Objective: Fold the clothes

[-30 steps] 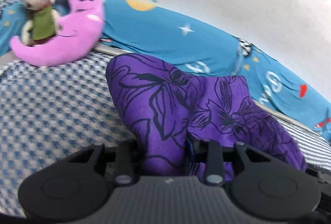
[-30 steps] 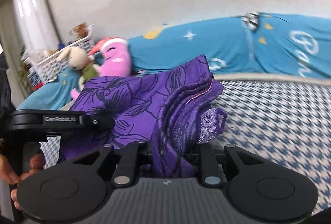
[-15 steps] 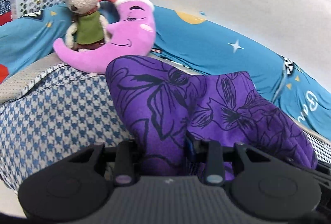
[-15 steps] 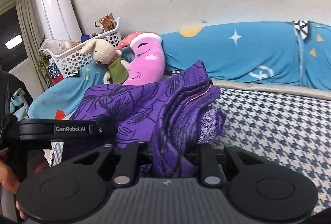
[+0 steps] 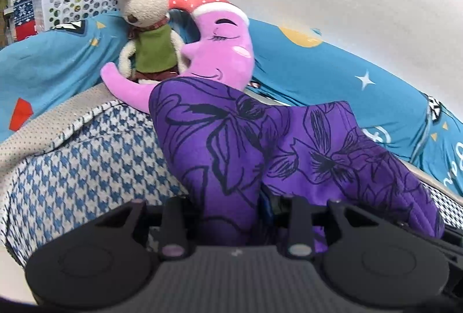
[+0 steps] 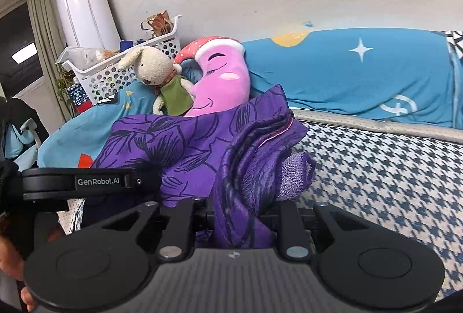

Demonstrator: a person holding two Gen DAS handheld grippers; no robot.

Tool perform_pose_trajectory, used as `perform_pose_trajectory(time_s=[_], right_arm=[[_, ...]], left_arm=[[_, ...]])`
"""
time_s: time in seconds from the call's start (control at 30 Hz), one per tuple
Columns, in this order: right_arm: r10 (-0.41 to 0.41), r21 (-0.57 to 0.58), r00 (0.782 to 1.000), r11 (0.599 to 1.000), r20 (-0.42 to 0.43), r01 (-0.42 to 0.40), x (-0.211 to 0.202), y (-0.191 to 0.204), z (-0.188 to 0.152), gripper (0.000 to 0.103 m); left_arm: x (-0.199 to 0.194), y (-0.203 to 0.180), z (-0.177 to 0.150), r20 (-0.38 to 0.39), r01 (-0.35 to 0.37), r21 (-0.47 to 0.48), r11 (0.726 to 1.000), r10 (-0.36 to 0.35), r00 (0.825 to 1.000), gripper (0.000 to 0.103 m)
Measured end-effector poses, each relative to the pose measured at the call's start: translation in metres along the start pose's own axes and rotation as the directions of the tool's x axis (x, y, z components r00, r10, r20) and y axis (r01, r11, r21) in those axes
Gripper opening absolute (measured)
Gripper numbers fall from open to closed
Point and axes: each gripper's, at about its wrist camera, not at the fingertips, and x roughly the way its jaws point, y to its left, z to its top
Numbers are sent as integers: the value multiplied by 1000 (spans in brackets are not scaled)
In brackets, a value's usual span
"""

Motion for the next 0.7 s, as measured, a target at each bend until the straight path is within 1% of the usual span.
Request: perform_pose_trajectory(time_s=[0.13, 0.27, 0.7], right_arm=[[11, -13, 1000, 1000, -4, -11, 13, 9, 1, 21], [22, -9, 1000, 1000, -9, -22, 24, 13, 1, 21], [68, 6, 998, 998, -12, -68, 52, 19, 3, 21]], left_arm=[[5, 10, 5, 2, -28, -14, 999, 28, 1000, 31], [9, 14, 7, 12, -60, -2, 998, 60, 998, 31], [21, 35, 14, 13, -116, -44, 992, 117, 993, 31]])
